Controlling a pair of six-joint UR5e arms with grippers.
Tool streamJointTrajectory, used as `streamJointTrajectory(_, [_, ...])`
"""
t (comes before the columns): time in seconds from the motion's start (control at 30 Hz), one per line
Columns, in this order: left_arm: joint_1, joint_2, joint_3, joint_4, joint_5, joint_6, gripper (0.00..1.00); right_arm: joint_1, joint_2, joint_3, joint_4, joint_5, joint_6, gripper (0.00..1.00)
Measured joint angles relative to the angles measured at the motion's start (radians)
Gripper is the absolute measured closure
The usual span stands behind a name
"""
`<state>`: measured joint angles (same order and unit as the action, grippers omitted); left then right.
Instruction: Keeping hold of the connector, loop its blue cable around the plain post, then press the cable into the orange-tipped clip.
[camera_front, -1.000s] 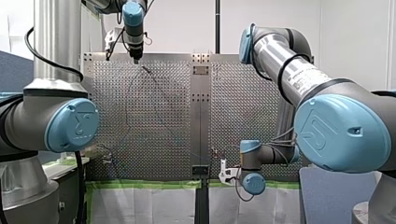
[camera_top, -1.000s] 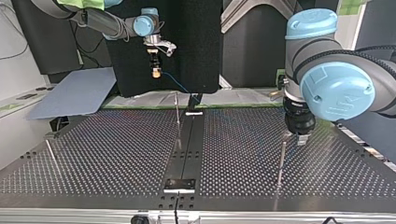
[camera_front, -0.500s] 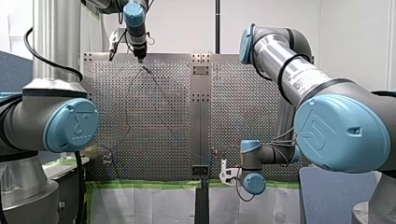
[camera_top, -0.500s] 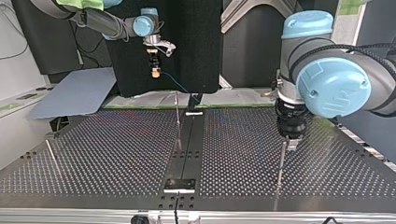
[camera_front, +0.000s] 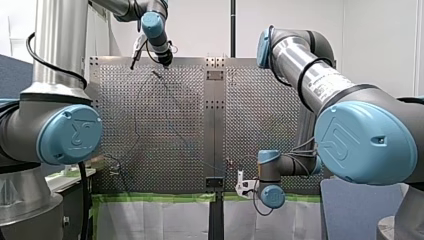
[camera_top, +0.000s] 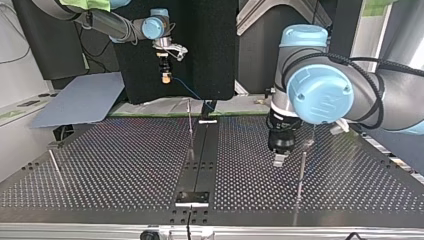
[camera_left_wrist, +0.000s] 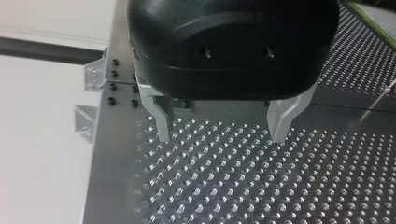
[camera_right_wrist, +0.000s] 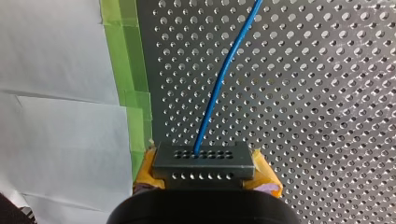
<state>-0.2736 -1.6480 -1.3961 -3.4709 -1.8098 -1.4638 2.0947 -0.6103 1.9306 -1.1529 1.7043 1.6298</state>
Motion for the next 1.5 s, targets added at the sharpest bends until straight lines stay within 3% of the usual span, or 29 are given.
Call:
streamJointTrajectory(0.53, [-0.12, -0.158, 0.029, 0.16, -0.151, 0.16, 0.01, 0.004, 0.0, 0.0, 0.001, 0.0, 0.001, 1.0])
streamJointTrajectory(0.77, [-0.101, -0.219, 0.03, 0.191, -0.228, 0.235, 0.01, 0.006, 0.0, 0.0, 0.006, 0.001, -0.001, 1.0])
streamJointTrajectory(1.0, [-0.066, -0.239, 0.03, 0.197, -0.298, 0.263, 0.01, 0.007, 0.0, 0.0, 0.011, 0.002, -0.002, 1.0])
streamJointTrajectory(1.13, [-0.057, -0.24, 0.03, 0.201, -0.31, 0.266, 0.01, 0.008, 0.0, 0.0, 0.011, 0.003, -0.002, 1.0])
streamJointTrajectory(1.33, [-0.049, -0.242, 0.029, 0.213, -0.293, 0.269, 0.01, 0.008, 0.0, 0.0, 0.011, 0.003, -0.002, 1.0])
streamJointTrajectory(1.5, [-0.049, -0.271, 0.029, 0.212, -0.295, 0.284, 0.01, 0.008, 0.0, 0.0, 0.009, 0.003, -0.002, 1.0])
